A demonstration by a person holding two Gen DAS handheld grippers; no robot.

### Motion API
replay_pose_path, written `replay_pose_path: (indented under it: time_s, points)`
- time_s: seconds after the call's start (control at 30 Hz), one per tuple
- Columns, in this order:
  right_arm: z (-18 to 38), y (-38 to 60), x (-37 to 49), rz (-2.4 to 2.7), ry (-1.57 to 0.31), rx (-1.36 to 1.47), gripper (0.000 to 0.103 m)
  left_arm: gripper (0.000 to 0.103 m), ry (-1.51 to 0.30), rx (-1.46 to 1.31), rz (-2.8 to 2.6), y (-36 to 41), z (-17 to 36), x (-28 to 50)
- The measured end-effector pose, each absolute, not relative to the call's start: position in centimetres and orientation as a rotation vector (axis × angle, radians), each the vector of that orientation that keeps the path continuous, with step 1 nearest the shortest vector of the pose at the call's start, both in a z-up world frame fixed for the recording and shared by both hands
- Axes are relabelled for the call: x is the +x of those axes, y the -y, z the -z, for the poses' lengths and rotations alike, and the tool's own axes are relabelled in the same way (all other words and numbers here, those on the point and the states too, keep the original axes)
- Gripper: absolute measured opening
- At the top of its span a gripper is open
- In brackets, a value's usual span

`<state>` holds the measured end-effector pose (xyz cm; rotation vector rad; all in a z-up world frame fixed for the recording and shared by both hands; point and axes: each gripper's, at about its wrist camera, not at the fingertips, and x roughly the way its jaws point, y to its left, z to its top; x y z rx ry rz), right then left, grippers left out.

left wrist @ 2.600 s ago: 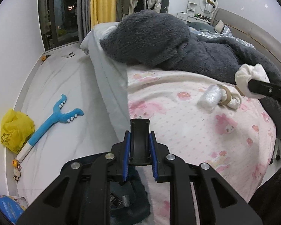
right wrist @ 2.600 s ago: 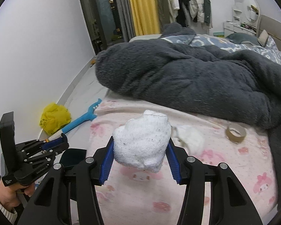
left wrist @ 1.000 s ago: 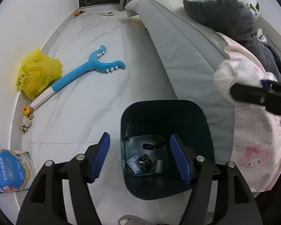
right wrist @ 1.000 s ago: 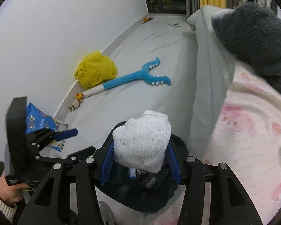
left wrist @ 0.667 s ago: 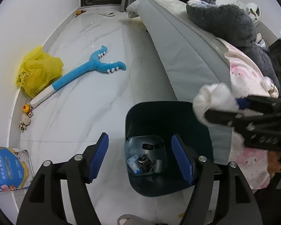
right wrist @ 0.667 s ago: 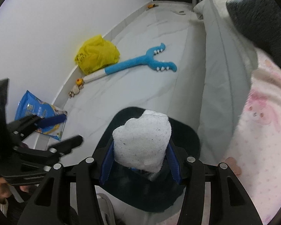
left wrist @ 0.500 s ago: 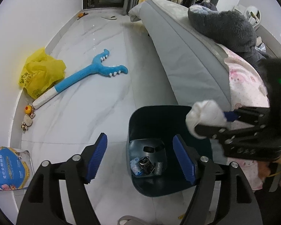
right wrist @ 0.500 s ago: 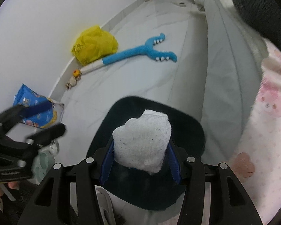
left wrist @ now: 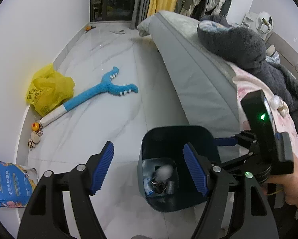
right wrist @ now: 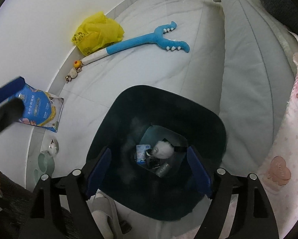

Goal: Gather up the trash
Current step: 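Move both grippers back over the bed toward the tape and bubble wrap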

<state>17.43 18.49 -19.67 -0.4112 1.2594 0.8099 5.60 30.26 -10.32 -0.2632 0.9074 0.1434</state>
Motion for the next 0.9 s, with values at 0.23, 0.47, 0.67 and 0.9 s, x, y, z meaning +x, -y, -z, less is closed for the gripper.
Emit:
replay_pose_path:
  time_s: [0.23,0.47,0.67,0.9]
  points:
    - [16.6,-17.3,18.0,-0.809,-1.175,-0.377,0.081,0.075,-0.855,-0.264,-0.136,-29.6,8.3,6.3]
    - [13.2,-14.9,18.6,-0.810,-1.064,-0.335,0.081,0.074,-0.811,-0.293,-0.122,-28.5,6.5,7.3]
    - [10.5,-11.7,19.2,-0.796,-0.978,-0.295,0.081,0.075,-0.785,-0.274,-0.071,-26.0,5.3,8.8]
    - [7.4,-6.3,20.7,-0.740,-0.883,-0.221,0.081,0.074,-0.764,-0.182,0.057,-20.9,3.5,11.3]
